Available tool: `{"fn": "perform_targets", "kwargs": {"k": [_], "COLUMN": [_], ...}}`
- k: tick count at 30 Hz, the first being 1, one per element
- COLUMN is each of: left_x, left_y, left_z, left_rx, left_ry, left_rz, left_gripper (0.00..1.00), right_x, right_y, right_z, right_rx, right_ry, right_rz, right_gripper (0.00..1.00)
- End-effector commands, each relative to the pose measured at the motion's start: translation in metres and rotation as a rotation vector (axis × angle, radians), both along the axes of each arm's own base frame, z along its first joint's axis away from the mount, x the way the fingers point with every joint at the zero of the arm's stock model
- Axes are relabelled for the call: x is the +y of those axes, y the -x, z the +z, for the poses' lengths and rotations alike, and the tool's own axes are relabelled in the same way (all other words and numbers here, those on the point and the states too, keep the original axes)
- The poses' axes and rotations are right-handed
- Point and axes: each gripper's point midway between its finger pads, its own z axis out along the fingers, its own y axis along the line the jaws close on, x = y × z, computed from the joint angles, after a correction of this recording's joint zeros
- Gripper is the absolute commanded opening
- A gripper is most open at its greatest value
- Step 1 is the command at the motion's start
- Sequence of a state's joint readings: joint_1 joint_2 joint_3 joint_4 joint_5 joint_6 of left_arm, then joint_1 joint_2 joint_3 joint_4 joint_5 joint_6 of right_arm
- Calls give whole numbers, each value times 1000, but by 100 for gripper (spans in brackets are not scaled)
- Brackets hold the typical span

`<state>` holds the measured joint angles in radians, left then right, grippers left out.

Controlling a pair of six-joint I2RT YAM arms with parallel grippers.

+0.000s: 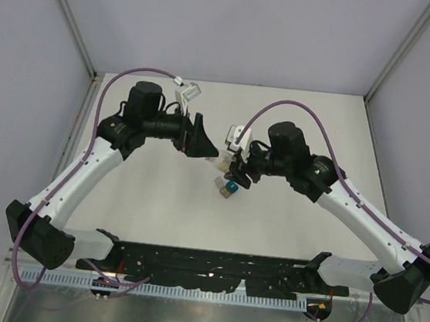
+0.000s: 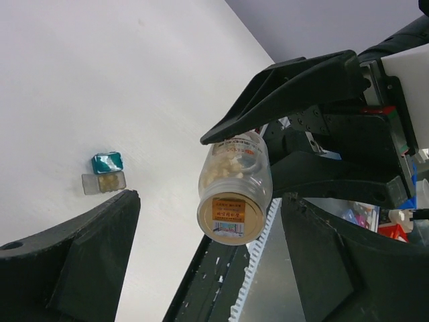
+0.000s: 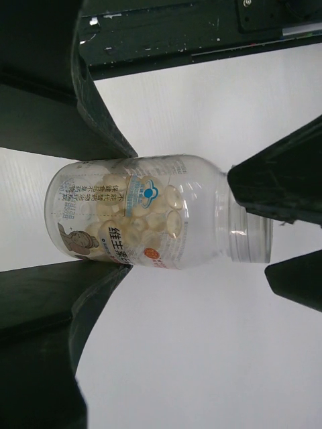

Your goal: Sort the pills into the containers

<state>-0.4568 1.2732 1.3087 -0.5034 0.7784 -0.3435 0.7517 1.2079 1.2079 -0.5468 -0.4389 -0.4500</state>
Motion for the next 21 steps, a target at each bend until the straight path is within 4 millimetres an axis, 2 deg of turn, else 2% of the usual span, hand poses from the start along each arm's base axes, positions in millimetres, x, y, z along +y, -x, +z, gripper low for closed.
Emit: {"fn": "perform_targets", "kwargs": {"k": [1, 15, 21], "left_x": [-7, -12, -11], "left_y": [7, 5, 6], "left_z": [20, 15, 8], "left_rx": [47, 68, 61], "left_ry": [65, 74, 61], "left_rz": [-38, -65, -77], "left_gripper": [87, 65, 47], "right_x": [0, 2, 4], "right_y": [-14, -11, -7], "right_z": [25, 21, 21], "right_rx": [-90, -73, -68], "right_ry": [-55, -47, -53], "right_rz": [-66, -53, -34], "right_gripper": [6, 6, 6]}}
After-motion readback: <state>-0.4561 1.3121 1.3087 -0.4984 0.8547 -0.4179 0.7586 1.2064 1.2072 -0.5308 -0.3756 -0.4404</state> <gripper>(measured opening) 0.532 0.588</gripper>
